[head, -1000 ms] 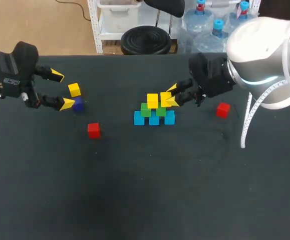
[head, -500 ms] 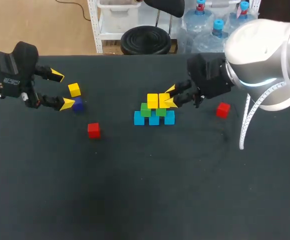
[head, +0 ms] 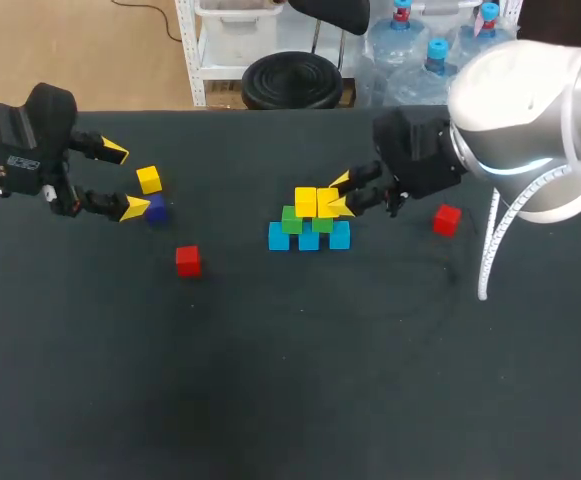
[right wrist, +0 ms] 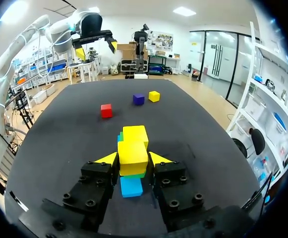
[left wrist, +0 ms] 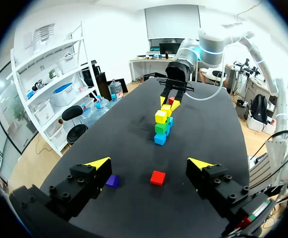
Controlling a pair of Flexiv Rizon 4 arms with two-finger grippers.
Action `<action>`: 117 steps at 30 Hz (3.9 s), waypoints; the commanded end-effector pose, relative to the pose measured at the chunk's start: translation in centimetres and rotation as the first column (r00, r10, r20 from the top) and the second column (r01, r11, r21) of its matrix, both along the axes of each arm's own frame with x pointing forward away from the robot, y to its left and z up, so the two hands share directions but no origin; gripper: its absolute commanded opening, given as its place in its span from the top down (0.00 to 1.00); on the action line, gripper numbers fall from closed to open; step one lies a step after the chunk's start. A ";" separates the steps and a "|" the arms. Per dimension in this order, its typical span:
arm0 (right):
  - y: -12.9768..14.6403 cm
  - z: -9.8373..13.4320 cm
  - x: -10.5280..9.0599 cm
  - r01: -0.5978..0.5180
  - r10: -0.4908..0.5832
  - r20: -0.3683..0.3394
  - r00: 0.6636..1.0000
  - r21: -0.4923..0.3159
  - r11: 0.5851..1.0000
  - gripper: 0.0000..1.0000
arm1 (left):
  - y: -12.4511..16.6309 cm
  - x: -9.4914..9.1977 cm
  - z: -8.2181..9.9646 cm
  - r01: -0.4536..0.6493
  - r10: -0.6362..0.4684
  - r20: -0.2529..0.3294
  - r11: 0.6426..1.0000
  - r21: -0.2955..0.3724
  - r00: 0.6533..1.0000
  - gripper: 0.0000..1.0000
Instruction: Place the blue cubes, place green cubes on the blue cubes, place the yellow cubes on the green cubes, then place the red cubes on the yellow cubes, and place purple cube on the red cubes.
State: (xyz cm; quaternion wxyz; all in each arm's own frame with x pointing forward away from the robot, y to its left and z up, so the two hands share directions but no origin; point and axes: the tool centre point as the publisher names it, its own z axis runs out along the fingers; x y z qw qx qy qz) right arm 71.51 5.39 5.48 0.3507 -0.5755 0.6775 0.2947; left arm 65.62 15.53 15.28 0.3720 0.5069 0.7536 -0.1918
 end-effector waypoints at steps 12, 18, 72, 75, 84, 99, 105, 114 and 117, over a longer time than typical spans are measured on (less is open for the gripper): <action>0.0 -0.3 0.4 0.012 -0.012 -0.002 1.000 0.007 1.000 1.00 | 0.1 -0.1 -0.2 0.002 -0.002 0.007 1.000 -0.007 1.000 0.00; 0.0 -0.4 0.5 0.014 -0.014 -0.003 1.000 0.011 1.000 1.00 | 0.1 -0.1 -0.2 0.002 -0.002 0.007 1.000 -0.007 1.000 0.00; -0.4 -0.3 0.4 0.017 -0.017 -0.011 1.000 0.007 1.000 0.00 | 0.1 -0.1 -0.2 0.002 -0.002 0.007 1.000 -0.007 1.000 0.00; -0.9 -0.3 0.4 0.027 -0.027 -0.011 1.000 0.004 1.000 0.00 | 0.1 -0.1 -0.2 0.002 -0.002 0.007 1.000 -0.007 1.000 0.00; -2.7 0.1 0.1 0.052 -0.052 -0.006 0.999 0.010 0.999 0.56 | 0.1 -0.1 -0.2 0.002 -0.002 0.007 1.000 -0.007 1.000 0.00; -3.6 -0.1 -0.2 0.054 -0.055 0.014 0.998 0.036 0.998 1.00 | 0.1 -0.1 -0.2 0.002 -0.002 0.007 1.000 -0.007 1.000 0.00; -3.4 -0.5 -0.2 0.045 -0.046 0.014 0.999 0.037 0.998 1.00 | 0.1 -0.1 -0.2 0.002 -0.002 0.007 1.000 -0.007 1.000 0.00; -2.7 -0.8 -0.1 0.024 -0.024 0.002 1.000 0.038 0.999 1.00 | 0.1 -0.1 -0.2 0.002 -0.002 0.007 1.000 -0.007 1.000 0.00; -2.5 -0.8 -0.2 0.020 -0.020 -0.001 1.000 0.039 0.999 1.00 | 0.1 -0.1 -0.2 0.002 -0.002 0.007 1.000 -0.007 1.000 0.00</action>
